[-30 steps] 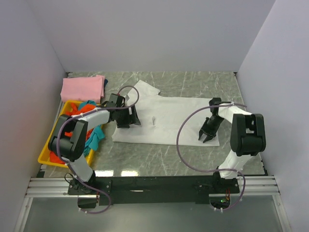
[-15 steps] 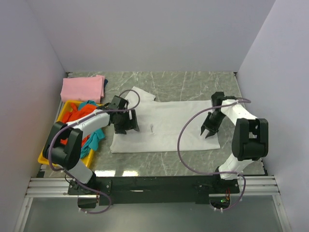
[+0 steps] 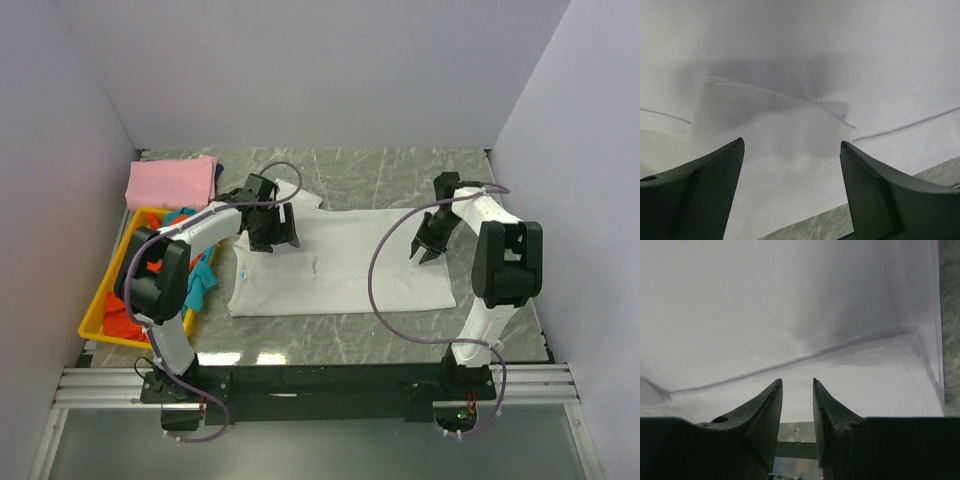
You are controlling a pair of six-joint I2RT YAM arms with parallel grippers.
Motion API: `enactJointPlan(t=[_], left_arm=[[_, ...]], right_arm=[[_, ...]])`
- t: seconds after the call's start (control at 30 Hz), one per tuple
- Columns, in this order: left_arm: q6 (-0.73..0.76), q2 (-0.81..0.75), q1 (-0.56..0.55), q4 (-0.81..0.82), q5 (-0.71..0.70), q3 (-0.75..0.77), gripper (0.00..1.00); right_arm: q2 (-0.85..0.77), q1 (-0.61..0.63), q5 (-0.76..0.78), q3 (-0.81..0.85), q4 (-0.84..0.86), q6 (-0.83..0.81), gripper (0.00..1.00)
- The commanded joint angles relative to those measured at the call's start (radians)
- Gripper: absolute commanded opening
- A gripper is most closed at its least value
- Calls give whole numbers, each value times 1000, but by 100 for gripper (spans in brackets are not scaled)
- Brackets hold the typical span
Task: Fold and stack the t-shirts
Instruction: Fold the tshirt
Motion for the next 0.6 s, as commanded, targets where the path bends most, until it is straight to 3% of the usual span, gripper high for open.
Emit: enactJointPlan(t=[0.0,0.57], left_arm=[[21,20,0,-6,24,32,83],[-8,8,-3,93,19,-163,83]], right_arm=[[17,6,-2,-17,32,-19,38],[40,6,103,-189,71,-18,37]])
